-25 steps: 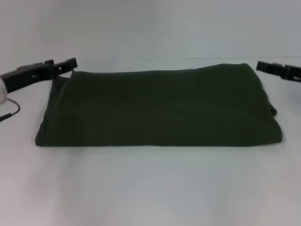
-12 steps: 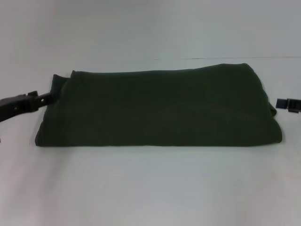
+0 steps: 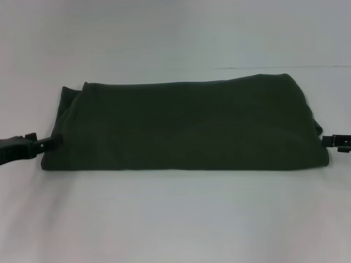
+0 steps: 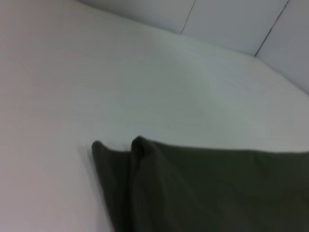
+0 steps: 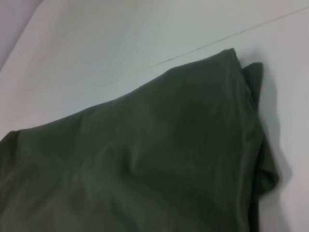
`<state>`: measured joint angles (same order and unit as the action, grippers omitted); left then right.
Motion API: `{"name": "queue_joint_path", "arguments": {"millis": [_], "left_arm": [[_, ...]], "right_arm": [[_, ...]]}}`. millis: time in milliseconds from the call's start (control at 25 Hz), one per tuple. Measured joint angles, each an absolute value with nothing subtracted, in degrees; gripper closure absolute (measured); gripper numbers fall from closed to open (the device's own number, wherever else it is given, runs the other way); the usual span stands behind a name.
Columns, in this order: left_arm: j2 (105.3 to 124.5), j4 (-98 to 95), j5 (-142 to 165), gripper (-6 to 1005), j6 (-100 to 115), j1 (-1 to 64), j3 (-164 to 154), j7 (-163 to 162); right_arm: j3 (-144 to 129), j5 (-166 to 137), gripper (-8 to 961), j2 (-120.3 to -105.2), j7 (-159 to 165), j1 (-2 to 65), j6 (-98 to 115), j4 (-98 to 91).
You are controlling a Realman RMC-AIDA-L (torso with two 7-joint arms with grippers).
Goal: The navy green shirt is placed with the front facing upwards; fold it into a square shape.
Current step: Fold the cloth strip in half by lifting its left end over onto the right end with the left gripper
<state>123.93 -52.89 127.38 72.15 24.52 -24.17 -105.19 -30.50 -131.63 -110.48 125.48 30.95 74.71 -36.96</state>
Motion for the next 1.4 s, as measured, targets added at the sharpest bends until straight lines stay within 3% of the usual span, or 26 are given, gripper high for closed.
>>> {"name": "queue_joint_path", "arguments": {"millis": [1400], "left_arm": [[123.92, -49.3, 135.1, 220, 67.1, 25.5, -26.9, -105.1]], "right_arm": [[-30.1, -131.6, 277, -110.98, 125.1, 30.7, 71.7, -35.5]]}}
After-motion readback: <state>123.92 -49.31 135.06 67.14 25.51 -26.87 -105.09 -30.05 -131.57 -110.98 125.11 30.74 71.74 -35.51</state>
